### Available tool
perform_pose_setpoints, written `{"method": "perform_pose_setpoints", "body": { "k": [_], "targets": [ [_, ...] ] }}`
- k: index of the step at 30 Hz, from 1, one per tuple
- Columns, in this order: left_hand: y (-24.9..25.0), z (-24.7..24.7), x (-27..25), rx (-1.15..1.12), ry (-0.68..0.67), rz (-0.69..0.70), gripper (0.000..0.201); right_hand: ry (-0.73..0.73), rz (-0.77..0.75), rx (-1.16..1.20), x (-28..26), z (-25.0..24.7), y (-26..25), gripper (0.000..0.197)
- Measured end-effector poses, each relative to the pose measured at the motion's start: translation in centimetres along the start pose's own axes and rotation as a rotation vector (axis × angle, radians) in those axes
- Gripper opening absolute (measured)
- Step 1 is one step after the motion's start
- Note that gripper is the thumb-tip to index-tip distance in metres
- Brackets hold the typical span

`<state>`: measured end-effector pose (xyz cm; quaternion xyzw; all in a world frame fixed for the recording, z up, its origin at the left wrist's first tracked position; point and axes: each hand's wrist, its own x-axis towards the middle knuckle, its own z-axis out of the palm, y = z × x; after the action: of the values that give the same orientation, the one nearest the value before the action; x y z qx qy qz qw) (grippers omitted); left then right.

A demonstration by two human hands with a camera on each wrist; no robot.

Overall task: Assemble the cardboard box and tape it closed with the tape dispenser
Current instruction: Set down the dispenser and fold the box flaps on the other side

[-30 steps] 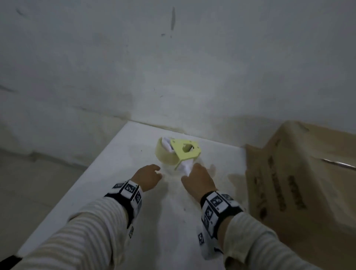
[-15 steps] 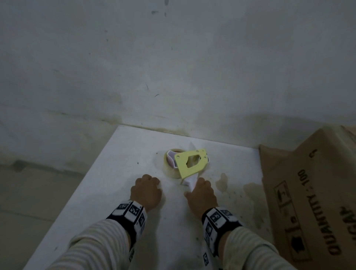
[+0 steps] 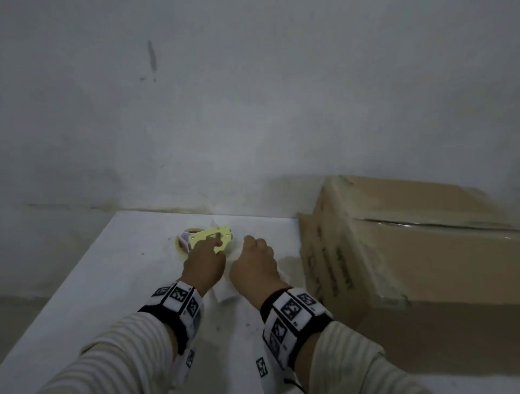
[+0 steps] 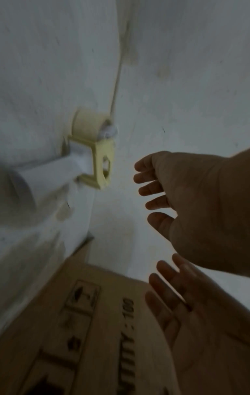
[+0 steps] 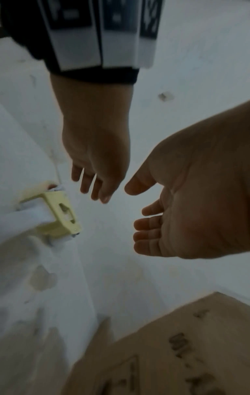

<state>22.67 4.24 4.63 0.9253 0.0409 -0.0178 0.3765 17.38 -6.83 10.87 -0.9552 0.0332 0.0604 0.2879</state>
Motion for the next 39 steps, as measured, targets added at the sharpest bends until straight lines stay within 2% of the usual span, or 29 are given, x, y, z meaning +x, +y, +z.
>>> {"method": "perform_pose_setpoints", "body": {
  "k": [4,6,9,13,17,21,25,30,34,37,39],
  "targets": [
    [7.7,2.1,-3.3,-0.066,0.049,0.227,0.031,0.153,-0.054,-0.003,-4.2,-6.6,1.6,0.043],
    [11.2,3.1,-4.9,-0.124,0.061,0.295,0.03,0.219,-0.075,-0.005,-5.8,-10.2,2.8,0.041],
    [16.0,3.9,-8.1,-0.262,0.082,0.324,0.035,0.253,-0.115,0.022,-7.8,-15.1,5.4,0.04],
    [20.0,4.3,-11.7,-0.392,0.082,0.316,0.039,0.193,-0.134,-0.147,-9.8,-18.9,9.8,0.038],
    [21.1,5.3,-13.5,-0.479,-0.087,0.259,0.046,0.012,-0.178,-0.303,-11.2,-17.9,12.6,0.033],
    [21.1,6.7,-14.8,-0.613,-0.264,0.212,0.051,-0.042,-0.274,-0.348,-11.3,-16.9,13.9,0.042],
    [20.5,7.4,-14.9,-0.846,-0.304,0.116,0.053,-0.095,-0.303,-0.391,-10.9,-16.7,14.0,0.051],
    [20.5,7.6,-15.0,-1.019,-0.344,0.102,0.05,-0.137,-0.281,-0.494,-11.2,-16.7,13.9,0.069],
    [21.4,7.2,-13.7,-0.975,-0.335,0.072,0.055,-0.13,-0.267,-0.536,-11.5,-16.8,13.3,0.081],
    [21.9,6.6,-11.9,-0.87,-0.313,0.108,0.056,-0.2,-0.243,-0.517,-10.7,-18.6,12.1,0.074],
    [22.2,6.4,-10.5,-0.776,-0.276,0.111,0.045,-0.245,-0.223,-0.508,-10.2,-20.1,11.1,0.044]
  ]
}}
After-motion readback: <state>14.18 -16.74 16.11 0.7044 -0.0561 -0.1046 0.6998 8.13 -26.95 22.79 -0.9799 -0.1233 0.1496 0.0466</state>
